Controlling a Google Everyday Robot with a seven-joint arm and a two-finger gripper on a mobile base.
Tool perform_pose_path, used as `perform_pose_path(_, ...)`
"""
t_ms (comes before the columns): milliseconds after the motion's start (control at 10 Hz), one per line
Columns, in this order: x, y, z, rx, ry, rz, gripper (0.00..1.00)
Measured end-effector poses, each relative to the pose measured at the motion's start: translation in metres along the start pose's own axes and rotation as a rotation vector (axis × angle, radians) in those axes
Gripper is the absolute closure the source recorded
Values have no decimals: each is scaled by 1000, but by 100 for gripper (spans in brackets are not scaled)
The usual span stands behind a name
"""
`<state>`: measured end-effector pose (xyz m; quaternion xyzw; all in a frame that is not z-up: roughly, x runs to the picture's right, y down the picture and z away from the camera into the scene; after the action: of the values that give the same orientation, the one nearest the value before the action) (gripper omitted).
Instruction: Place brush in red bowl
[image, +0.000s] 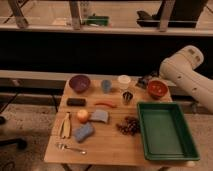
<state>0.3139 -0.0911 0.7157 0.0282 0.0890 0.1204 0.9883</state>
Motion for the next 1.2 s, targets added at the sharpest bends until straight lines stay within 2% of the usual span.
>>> perform_pose_path(100, 2, 5, 9, -14, -14, 6, 100)
perform_pose_path(300, -9, 17, 38, -47, -65, -9, 100)
perform_pose_path(500, -16, 13, 60, -66, -102, -24, 100)
perform_pose_path(700, 2, 3, 61, -61, -93, -14, 100)
perform_pose_path(900, 15, -16, 51, -38, -77, 2, 100)
perform_pose_path(1100, 39, -22, 48, -29, -51, 20, 100)
perform_pose_path(1200, 43, -22, 50, -31, -46, 16, 100)
